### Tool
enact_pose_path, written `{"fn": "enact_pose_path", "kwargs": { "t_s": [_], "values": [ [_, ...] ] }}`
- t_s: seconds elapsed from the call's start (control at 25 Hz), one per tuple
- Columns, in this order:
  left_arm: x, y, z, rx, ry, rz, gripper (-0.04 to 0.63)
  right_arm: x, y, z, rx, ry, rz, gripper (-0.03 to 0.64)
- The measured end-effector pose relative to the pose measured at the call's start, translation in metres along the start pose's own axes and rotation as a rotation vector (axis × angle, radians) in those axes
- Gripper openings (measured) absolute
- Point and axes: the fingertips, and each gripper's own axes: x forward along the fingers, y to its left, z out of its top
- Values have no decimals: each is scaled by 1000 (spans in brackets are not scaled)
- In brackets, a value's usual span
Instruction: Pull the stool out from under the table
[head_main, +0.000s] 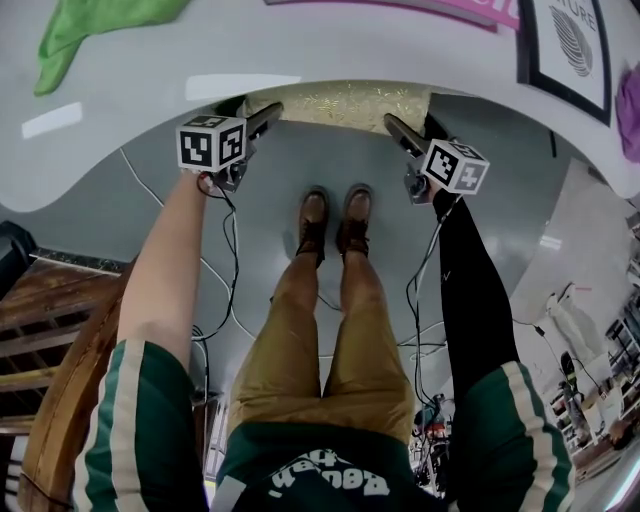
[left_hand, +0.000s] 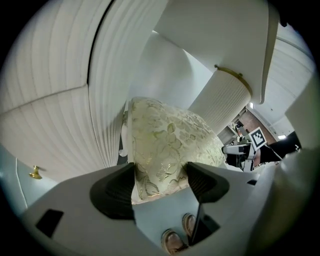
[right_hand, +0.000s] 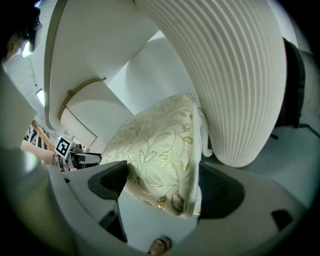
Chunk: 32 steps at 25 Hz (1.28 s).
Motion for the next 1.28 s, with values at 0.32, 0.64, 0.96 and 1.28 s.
{"fn": "enact_pose_path", "kwargs": {
  "t_s": [0.32, 0.64, 0.96, 1.28],
  "values": [
    [0, -4, 3, 120, -8, -28, 368, 0, -3, -6, 13, 0, 5, 457],
    [11, 5, -6, 2, 74, -112, 417, 0, -3, -2, 30, -44, 21, 475],
    [15, 5, -9, -95, 77, -144, 414, 6, -5, -9, 94, -32, 68, 466],
    [18, -2, -9, -84, 61, -103, 411, 0, -8, -7, 107, -15, 30, 463]
  ]
}}
